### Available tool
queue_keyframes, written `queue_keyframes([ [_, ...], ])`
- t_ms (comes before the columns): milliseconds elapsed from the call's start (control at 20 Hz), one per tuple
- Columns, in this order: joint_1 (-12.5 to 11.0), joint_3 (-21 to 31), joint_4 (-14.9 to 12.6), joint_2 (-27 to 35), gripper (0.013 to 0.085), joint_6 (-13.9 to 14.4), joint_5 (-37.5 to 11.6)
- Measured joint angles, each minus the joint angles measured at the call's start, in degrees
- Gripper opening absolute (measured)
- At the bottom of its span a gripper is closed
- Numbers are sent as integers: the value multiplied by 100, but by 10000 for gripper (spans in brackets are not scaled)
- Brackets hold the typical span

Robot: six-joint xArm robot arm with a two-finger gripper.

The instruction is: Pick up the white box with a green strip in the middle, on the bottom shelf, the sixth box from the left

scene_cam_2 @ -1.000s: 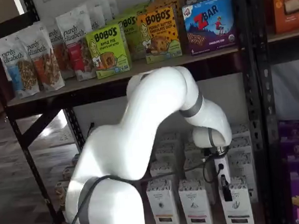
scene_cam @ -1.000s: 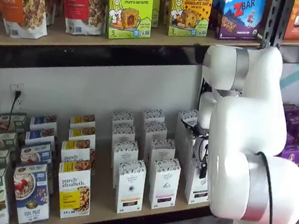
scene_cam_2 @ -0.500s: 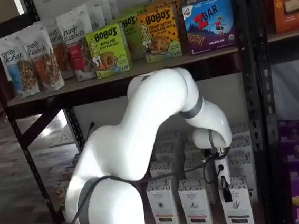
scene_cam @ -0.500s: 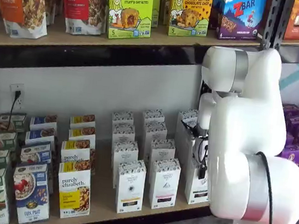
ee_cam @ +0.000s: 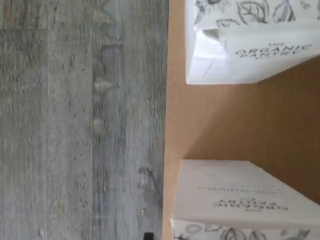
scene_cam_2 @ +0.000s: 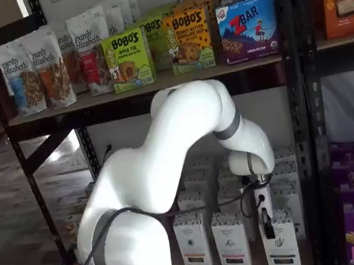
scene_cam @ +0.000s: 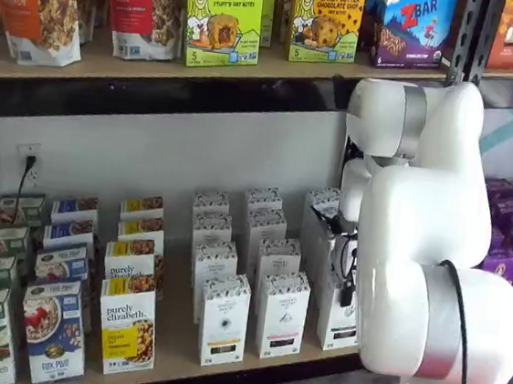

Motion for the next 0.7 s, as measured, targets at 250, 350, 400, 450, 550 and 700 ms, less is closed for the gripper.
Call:
queue_keyframes([
  [250,5,51,6,-42,570,0,10],
  [350,2,103,8,-82,530,-4,7],
  [400,1,148,-14,-108,530,14,-28],
  [450,-1,213,-52,-147,530,46,-81],
  [550,-4,357,-107,-233,530,93,-181],
  [700,-5,637,-207,-398,530,189,-340],
])
